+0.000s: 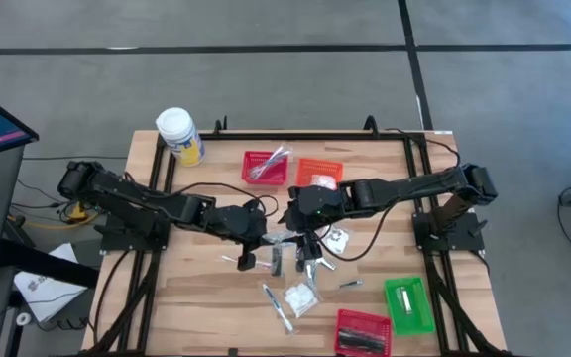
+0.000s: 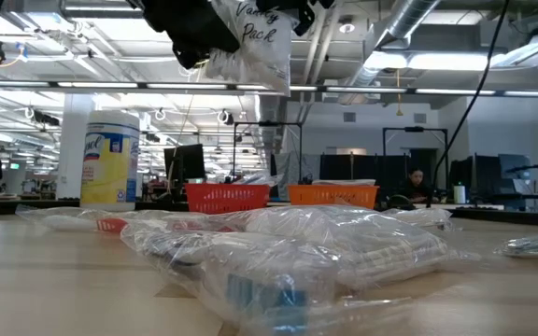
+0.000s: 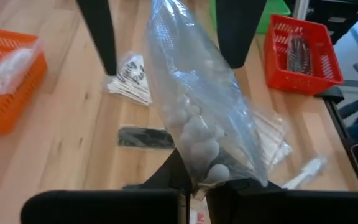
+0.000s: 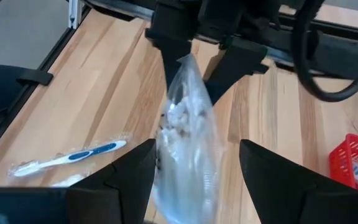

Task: Pick & Place Travel size toiletries
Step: Put the white cotton pack into the orange bin

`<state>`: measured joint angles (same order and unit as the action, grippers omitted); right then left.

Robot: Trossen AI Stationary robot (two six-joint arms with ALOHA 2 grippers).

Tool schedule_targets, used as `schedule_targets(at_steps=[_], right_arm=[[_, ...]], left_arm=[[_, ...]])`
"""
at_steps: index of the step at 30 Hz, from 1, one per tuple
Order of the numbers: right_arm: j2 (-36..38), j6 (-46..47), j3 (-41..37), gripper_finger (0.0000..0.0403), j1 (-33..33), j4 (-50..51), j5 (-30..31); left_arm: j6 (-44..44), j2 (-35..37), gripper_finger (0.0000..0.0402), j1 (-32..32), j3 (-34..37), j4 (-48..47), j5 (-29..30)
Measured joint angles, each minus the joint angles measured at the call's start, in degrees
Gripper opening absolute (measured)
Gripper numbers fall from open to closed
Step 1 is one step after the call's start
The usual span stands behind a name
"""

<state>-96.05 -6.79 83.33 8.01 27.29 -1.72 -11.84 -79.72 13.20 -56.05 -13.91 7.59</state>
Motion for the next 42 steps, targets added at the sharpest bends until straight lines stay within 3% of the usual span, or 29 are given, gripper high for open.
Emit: schedule_targets(at_steps=[9, 22, 27, 33, 42], right_arm=[[0.0, -0.7, 0.0, 0.0194, -0.2, -1.0, 0.0], [0.0, -2.6, 0.0, 0.0013, -0.2, 0.2, 0.0], [0.3, -3.6, 0.5, 0.0007, -0.2, 0.6, 0.5], [0.4, -4.4, 0.7, 0.0002, -0.2, 0.8, 2.2], [1.0, -4.7, 0.8, 0.0001, -0.2, 1.0, 8.8]], left_arm=[[0.9, 0.0, 0.0012, 0.3, -0.1, -0.2, 2.6], [0.9, 0.0, 0.0013, 0.3, -0.1, -0.3, 2.8], [0.6, 0.0, 0.002, 0.3, -0.1, 0.1, 5.1], [-1.8, 0.9, 0.0074, 0.3, -0.1, -0.7, 5.6], [-2.3, 5.3, 0.0216, 2.8, -0.1, -1.3, 11.5]])
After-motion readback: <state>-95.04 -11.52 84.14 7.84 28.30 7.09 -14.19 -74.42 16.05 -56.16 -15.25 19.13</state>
